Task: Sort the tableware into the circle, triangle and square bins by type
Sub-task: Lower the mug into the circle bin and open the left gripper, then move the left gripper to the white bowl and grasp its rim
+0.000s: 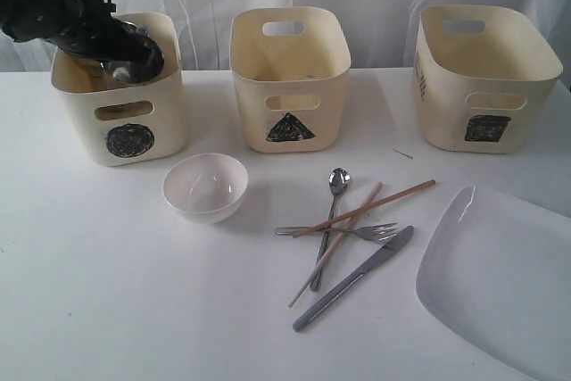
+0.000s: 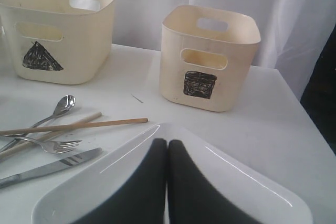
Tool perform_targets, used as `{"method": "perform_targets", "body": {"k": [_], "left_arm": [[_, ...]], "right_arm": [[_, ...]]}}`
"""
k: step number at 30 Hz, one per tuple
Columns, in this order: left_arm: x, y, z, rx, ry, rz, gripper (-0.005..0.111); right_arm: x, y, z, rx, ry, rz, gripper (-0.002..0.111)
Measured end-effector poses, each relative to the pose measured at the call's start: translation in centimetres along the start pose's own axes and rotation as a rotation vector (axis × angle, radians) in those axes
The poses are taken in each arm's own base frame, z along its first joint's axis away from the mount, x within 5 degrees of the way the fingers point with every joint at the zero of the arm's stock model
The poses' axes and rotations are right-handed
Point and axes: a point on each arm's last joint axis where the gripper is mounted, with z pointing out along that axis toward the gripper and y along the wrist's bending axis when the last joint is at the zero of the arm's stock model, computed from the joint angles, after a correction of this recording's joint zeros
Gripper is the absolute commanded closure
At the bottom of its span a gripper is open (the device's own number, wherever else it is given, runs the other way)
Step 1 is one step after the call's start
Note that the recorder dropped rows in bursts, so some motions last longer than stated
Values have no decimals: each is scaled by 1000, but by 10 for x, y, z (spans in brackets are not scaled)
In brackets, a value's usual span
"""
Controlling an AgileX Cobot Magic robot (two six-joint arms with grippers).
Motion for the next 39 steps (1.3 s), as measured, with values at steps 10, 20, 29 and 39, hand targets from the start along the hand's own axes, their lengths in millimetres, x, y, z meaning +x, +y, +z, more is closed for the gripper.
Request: {"method": "perform_targets", "body": {"k": [10,20,29,39], "left_arm": [[-19,16,-45,-18,-42,-85,61],[-18,-13,-84,177,92,-11,61],[20,-43,-80,285,261,40,61],[49,-55,-67,310,291,22,57]], "right_arm": [[0,0,0,0,0,0,108],[0,0,0,0,0,0,108],[0,0,0,0,0,0,108],[0,0,0,0,0,0,108]]}}
